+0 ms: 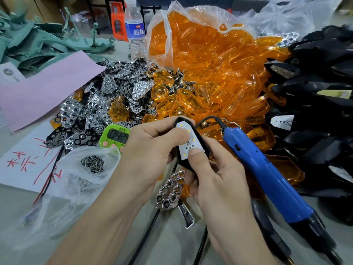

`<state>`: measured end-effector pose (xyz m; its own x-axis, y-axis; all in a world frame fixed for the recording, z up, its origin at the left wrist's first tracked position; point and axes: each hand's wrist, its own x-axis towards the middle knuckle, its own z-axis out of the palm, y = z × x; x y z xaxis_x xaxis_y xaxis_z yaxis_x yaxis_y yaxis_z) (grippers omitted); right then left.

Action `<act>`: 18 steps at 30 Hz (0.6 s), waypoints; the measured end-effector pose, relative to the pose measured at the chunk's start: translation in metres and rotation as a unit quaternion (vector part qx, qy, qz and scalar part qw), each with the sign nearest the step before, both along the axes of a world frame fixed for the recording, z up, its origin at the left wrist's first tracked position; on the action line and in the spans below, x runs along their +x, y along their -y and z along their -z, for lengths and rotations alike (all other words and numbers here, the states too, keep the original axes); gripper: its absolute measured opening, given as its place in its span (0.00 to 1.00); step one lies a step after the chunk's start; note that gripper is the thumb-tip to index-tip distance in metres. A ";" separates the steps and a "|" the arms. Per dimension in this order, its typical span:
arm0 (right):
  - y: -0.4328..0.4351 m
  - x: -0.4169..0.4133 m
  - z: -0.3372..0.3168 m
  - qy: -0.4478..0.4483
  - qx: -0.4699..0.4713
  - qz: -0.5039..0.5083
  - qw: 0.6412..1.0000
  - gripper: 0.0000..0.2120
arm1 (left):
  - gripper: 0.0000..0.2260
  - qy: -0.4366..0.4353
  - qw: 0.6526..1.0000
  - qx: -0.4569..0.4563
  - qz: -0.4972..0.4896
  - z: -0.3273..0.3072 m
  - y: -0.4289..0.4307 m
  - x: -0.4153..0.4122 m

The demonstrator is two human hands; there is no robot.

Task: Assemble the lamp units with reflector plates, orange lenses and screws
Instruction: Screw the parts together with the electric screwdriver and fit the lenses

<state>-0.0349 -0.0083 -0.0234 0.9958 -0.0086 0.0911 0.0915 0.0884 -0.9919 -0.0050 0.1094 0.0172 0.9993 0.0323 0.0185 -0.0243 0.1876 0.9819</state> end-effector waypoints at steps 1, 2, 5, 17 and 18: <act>0.000 0.000 -0.001 0.004 -0.006 0.005 1.000 0.11 | 0.16 0.003 1.000 0.002 0.007 0.001 -0.001 0.000; 0.000 0.000 -0.001 0.009 -0.012 0.010 1.000 0.12 | 0.16 0.006 1.000 0.002 0.014 0.002 -0.001 0.001; 0.000 -0.001 0.000 0.020 -0.035 0.029 0.999 0.13 | 0.14 0.014 1.000 0.006 0.027 0.003 -0.003 0.001; -0.003 0.000 0.000 0.014 -0.058 0.079 0.995 0.11 | 0.13 0.016 0.999 -0.009 0.030 0.005 0.001 0.000; -0.002 0.000 0.000 0.014 -0.055 0.078 0.995 0.10 | 0.13 0.016 0.999 -0.009 0.030 0.006 0.002 0.000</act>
<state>-0.0353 -0.0058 -0.0233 0.9800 -0.1523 0.1281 0.1235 -0.0388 -0.9916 -0.0054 0.1078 0.0116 0.9984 -0.0275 0.0502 -0.0434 0.2074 0.9773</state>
